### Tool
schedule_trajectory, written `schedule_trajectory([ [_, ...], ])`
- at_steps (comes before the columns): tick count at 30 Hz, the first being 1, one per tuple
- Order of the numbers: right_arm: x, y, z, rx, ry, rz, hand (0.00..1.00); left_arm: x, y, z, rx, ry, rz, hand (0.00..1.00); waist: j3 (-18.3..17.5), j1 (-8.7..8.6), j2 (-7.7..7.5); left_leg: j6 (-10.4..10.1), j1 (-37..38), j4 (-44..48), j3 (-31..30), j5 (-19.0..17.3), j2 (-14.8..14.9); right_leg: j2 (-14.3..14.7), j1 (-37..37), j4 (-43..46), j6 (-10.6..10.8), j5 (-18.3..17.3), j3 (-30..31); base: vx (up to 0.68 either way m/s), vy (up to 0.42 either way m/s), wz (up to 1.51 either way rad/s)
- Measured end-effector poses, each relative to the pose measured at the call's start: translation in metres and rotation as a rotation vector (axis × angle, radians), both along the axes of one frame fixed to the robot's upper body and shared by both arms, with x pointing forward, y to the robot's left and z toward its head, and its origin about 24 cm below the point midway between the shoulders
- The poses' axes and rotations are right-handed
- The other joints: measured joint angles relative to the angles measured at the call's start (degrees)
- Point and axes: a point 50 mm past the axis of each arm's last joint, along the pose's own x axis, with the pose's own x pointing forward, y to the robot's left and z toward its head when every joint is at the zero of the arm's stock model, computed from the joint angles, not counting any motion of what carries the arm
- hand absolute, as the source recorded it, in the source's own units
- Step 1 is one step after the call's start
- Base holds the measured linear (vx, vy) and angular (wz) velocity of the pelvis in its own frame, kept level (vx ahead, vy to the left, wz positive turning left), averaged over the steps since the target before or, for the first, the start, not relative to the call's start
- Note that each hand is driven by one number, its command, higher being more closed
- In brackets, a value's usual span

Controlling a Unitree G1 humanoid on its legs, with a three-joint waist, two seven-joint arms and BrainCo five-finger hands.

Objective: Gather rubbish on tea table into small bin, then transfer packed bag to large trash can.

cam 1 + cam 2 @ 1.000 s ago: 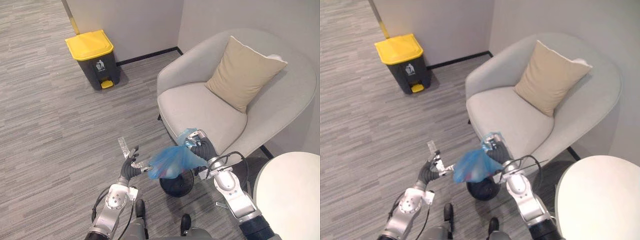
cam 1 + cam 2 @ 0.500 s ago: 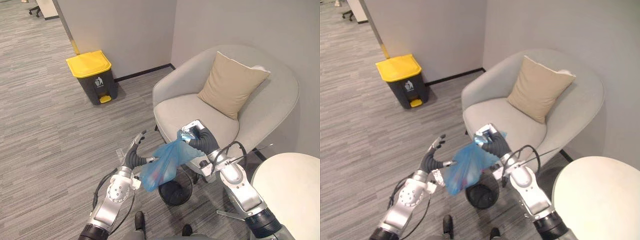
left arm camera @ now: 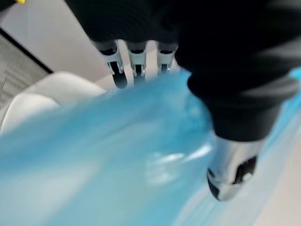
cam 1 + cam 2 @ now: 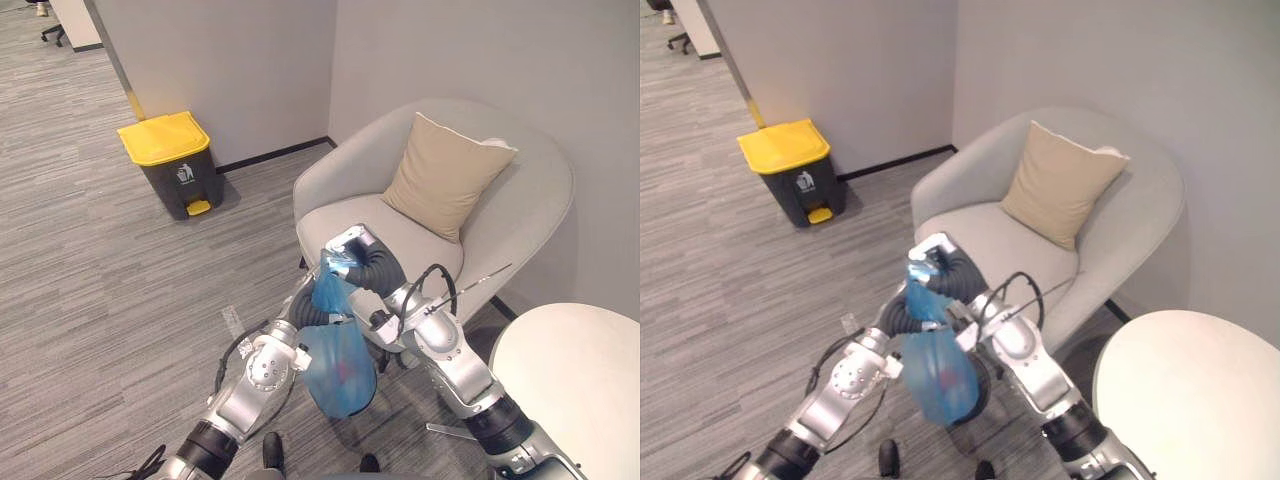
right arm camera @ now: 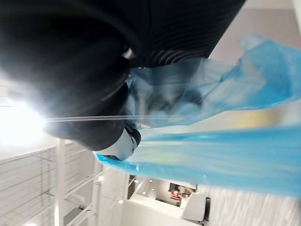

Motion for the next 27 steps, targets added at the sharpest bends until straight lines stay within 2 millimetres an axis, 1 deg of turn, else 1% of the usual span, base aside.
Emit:
schedule_trajectory([
  [4, -0.002, 0.008, -0.002, 0.011, 0.021, 0.019, 1.00, -0.002, -0.003, -0.015, 0.017, 0.069, 0.007, 0.00, -0.2, 0.00, -0.22, -0.3, 0.0, 0.0, 0.0, 0.2, 0.7, 0.6, -0.1, 0.0, -0.4, 0.2, 0.1, -0.02, -0.016, -0.03],
  [9, -0.002, 0.019, 0.005, 0.015, 0.005, 0.056, 1.00, -0.004, -0.001, -0.032, 0.040, 0.150, 0.029, 0.00, -0.3, 0.07, -0.38, -0.7, 0.0, 0.0, 0.1, 0.3, 1.4, 1.2, -0.8, 0.0, -0.7, 0.4, 0.4, -0.04, -0.012, -0.04],
  [10, -0.003, 0.024, 0.007, 0.024, 0.007, 0.069, 1.00, -0.004, -0.001, -0.035, 0.042, 0.167, 0.035, 0.00, -0.3, 0.09, -0.41, -1.0, 0.0, 0.0, 0.1, 0.1, 1.5, 1.3, -0.8, -0.1, -0.6, 0.4, 0.5, -0.03, -0.006, -0.05],
  [14, -0.004, 0.030, 0.011, 0.073, 0.026, 0.093, 1.00, -0.003, 0.000, -0.041, 0.052, 0.187, 0.075, 0.00, -0.5, 0.13, -0.65, -1.4, 0.0, 0.0, 0.0, 0.0, 2.0, 1.5, -0.7, -0.3, -0.6, 0.4, 0.5, 0.00, 0.000, 0.00],
  [15, -0.004, 0.030, 0.011, 0.076, 0.026, 0.095, 1.00, -0.004, 0.000, -0.043, 0.054, 0.191, 0.084, 1.00, -0.5, 0.13, -0.70, -1.6, 0.0, 0.0, 0.0, 0.1, 2.0, 1.6, -0.7, -0.3, -0.6, 0.4, 0.5, 0.00, 0.000, 0.00],
  [19, -0.008, 0.038, 0.009, 0.099, 0.056, 0.137, 1.00, -0.004, 0.001, -0.047, 0.068, 0.207, 0.118, 1.00, -0.8, 0.11, -1.11, -1.6, 0.0, 0.0, 0.0, 0.2, 2.1, 1.9, -0.6, -0.3, -1.1, 0.8, 0.5, 0.02, -0.005, 0.00],
  [27, -0.012, 0.045, 0.008, 0.111, 0.072, 0.173, 1.00, -0.003, 0.001, -0.049, 0.064, 0.212, 0.150, 1.00, -0.9, -0.07, -1.20, -1.5, 0.2, 0.0, -0.5, 0.4, 2.1, 2.0, 0.3, -0.8, -1.1, 0.9, 0.0, 0.02, -0.004, 0.03],
])
